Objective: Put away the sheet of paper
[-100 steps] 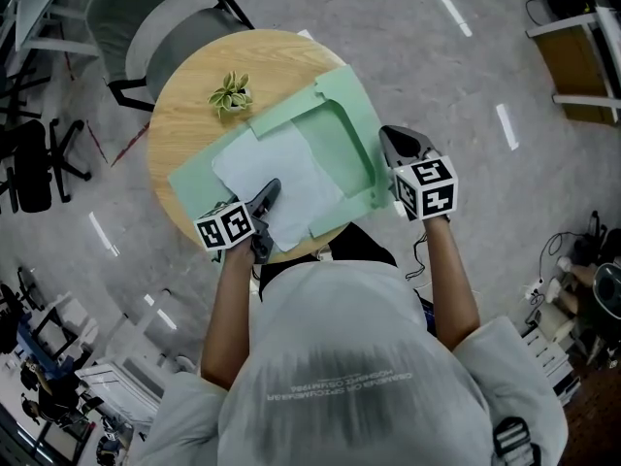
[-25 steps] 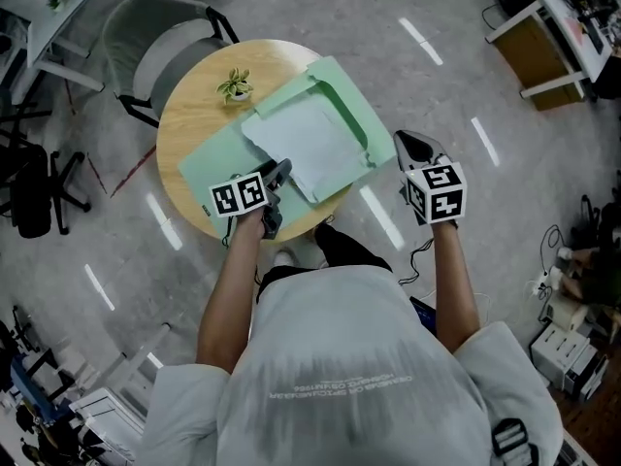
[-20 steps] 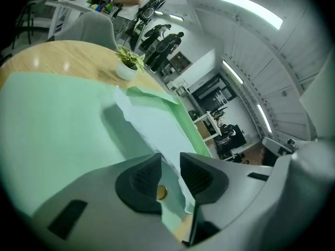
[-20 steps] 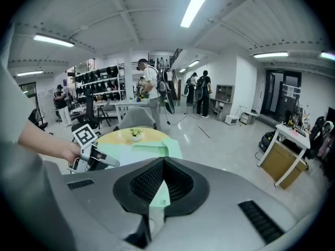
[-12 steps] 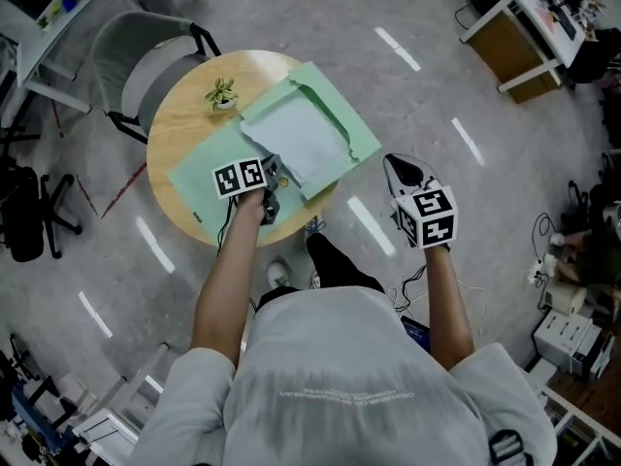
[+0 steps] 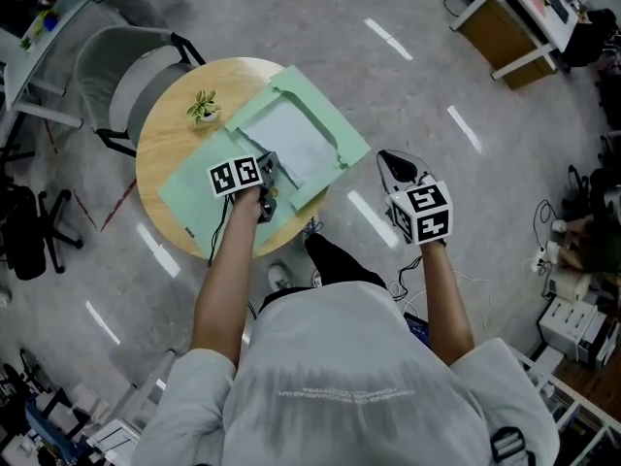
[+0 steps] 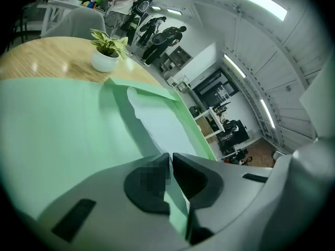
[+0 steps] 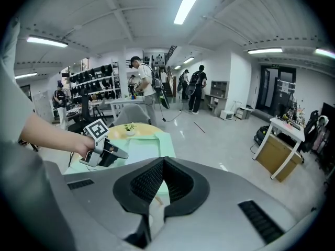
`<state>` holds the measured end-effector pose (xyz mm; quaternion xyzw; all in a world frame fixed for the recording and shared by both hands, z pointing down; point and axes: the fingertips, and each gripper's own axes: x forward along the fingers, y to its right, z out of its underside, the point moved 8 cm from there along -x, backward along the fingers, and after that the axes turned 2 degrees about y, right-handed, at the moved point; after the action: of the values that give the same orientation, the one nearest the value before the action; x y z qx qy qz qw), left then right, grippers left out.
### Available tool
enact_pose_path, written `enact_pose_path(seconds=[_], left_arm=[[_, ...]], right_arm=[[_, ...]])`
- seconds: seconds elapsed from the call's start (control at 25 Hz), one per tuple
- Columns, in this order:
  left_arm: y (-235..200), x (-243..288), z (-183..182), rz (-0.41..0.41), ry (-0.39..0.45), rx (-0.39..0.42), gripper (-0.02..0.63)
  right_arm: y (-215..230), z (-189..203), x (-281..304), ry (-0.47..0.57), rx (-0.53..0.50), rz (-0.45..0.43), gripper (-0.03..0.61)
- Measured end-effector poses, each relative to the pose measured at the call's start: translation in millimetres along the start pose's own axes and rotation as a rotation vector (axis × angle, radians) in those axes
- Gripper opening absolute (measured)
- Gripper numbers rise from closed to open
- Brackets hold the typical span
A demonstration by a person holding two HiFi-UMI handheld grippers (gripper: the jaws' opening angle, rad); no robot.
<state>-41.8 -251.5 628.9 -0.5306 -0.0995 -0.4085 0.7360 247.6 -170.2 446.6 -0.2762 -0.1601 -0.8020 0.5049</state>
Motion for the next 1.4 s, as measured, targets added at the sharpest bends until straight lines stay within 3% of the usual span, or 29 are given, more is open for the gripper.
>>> enact_pose_path(seconds=[0.16, 0.28, 0.4, 0.48, 0.68, 0.8, 0.88, 1.0, 1.4], left_arm=[[9.9, 3.3, 3.8, 0.018, -0.006, 0.036, 0.042], [12.2, 2.0, 5.4, -0.012, -0.069, 0.102, 0.150], [8.8, -5.2, 7.4, -0.069, -0.157, 0.204, 0.174], [4.8, -10.9, 7.9, -0.081, -0.161, 0.214, 0.175], [7.0, -30.1, 4.3, -0.047, -0.067, 0.186, 0.170], [15.7, -52.7, 1.6, -0.021, 0.017, 0.241, 0.094], [20.2, -73.5, -2.9, -0.013, 0.080, 0.295, 0.046], [27.4, -110.4, -7.6, -0.014, 0.150, 0.391, 0.025], [87.3, -247.4, -11.3, 0.010, 0.347, 0.800, 0.018]], right_arm=[[5.9, 2.7, 3.0, -0.010, 0.003, -0.014, 0.023], [7.2, 2.7, 7.1, -0.011, 0.003, -0.024, 0.022], [2.3, 1.1, 12.5, -0.004, 0.003, -0.037, 0.022], [-1.6, 0.8, 15.9, 0.000, 0.000, -0.046, 0.023], [-5.2, -3.3, 18.5, 0.017, -0.008, -0.060, 0.023], [-7.4, -8.6, 13.8, 0.035, -0.016, -0.056, 0.022], [-12.9, -16.2, 11.6, 0.053, -0.029, -0.051, 0.023], [-27.4, -29.0, 5.6, 0.088, -0.049, -0.038, 0.023], [-113.2, -71.5, -63.9, 0.206, -0.224, 0.057, 0.022]])
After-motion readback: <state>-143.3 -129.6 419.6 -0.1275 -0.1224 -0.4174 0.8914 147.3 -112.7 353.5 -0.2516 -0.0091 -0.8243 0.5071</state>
